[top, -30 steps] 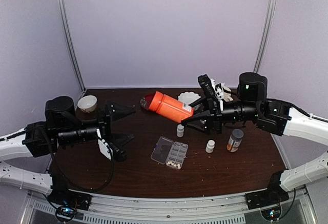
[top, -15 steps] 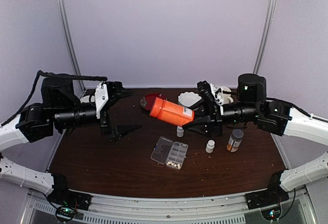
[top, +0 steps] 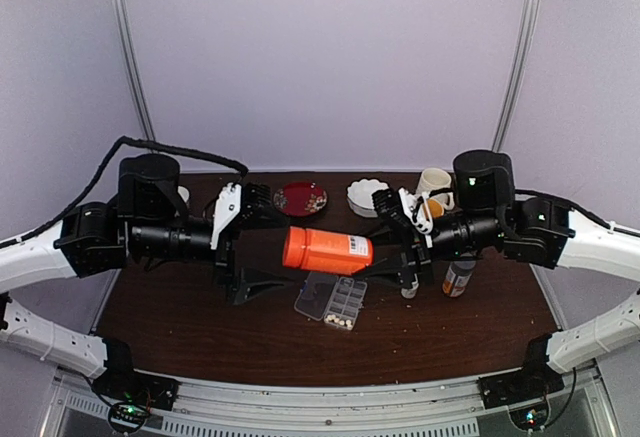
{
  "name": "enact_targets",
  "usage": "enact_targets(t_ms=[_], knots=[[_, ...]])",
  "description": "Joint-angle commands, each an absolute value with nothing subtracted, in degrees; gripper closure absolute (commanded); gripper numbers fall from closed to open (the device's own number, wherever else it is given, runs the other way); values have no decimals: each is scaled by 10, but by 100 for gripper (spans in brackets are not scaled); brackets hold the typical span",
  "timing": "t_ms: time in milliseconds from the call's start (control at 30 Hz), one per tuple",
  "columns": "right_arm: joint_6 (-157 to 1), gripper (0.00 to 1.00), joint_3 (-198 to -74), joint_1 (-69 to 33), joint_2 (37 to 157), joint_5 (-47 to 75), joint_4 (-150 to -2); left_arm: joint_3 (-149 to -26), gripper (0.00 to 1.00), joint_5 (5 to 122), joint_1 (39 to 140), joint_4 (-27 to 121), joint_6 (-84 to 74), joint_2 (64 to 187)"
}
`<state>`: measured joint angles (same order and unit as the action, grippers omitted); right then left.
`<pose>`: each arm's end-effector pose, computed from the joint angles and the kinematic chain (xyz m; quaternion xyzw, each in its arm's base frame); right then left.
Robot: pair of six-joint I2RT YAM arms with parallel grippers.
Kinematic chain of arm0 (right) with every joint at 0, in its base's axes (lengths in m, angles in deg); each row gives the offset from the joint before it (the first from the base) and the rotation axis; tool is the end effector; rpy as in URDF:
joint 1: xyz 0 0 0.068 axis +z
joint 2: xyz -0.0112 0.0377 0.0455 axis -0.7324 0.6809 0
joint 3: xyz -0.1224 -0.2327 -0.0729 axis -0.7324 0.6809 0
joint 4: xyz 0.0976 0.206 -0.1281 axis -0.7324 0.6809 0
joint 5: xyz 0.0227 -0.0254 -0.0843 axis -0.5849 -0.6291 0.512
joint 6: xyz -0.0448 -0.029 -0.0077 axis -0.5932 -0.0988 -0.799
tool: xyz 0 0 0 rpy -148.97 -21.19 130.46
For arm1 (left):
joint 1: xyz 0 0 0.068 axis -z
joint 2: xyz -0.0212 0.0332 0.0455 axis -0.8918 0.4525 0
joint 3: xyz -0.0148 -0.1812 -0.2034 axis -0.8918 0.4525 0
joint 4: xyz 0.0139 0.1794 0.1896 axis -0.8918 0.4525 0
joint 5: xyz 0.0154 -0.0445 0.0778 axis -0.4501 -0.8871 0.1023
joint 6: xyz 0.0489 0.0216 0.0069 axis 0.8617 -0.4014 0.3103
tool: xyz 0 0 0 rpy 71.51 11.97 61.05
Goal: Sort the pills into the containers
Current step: Screw the lid of the pill bottle onto the pill bottle.
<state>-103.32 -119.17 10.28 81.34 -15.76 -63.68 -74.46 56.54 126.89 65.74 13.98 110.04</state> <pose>0.1202 0.2276 0.3517 -0.6216 0.4950 0.4279 0.4308 0.0957 -0.2156 0.3668 0.5293 0.6020 -0.3717 0.4683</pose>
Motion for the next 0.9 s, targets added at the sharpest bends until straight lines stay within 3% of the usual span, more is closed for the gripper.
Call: enact_targets(t_ms=[0, 167, 367, 500, 867], knots=[[-1057, 100, -1221, 112, 818, -133, -633, -764, 3, 535, 1266, 648, 130, 1106], [-1061, 100, -1226, 114, 823, -134, -632, -768, 10, 523, 1266, 652, 136, 1107], [-1068, 100, -1229, 118, 829, -132, -619, -760, 6, 511, 1266, 637, 138, 1103], [-1069, 100, -1229, 119, 829, -130, -619, -756, 9, 507, 1266, 629, 143, 1102], [-1065, 100, -1231, 119, 832, -128, -622, -761, 32, 503, 1266, 630, 155, 1117]])
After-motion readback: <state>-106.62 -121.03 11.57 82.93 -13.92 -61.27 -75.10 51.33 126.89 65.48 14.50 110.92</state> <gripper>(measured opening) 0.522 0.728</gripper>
